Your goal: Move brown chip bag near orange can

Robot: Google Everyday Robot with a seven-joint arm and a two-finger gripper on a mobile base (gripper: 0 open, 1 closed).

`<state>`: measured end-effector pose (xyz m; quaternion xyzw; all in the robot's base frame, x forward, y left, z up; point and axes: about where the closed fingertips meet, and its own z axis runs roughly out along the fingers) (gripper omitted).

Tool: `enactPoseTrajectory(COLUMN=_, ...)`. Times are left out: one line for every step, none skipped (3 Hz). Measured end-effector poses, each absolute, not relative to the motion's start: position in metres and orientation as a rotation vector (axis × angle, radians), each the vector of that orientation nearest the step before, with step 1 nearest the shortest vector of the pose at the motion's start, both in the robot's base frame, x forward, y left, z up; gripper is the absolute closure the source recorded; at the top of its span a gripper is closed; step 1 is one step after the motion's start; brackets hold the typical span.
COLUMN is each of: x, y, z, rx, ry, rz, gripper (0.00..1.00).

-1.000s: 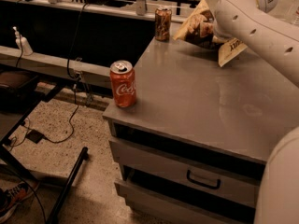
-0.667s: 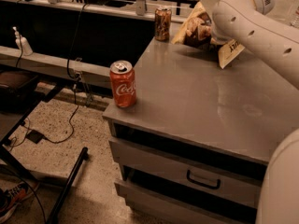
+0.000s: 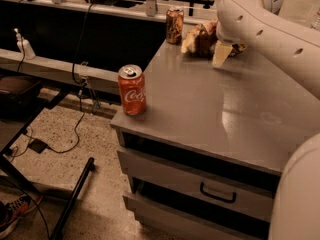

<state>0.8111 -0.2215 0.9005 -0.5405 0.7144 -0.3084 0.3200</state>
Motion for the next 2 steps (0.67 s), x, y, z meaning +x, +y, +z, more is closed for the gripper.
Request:
enactPoseTrajectory(x=0.812, y=-0.222, z=0.900, rx=-1.414, ry=1.885, rz=-0.812, gripper=0.00)
enactPoseTrajectory(x=0.811, y=-0.233, z=0.902, rx=-1.385, ry=1.890, rz=-0.774, gripper=0.00)
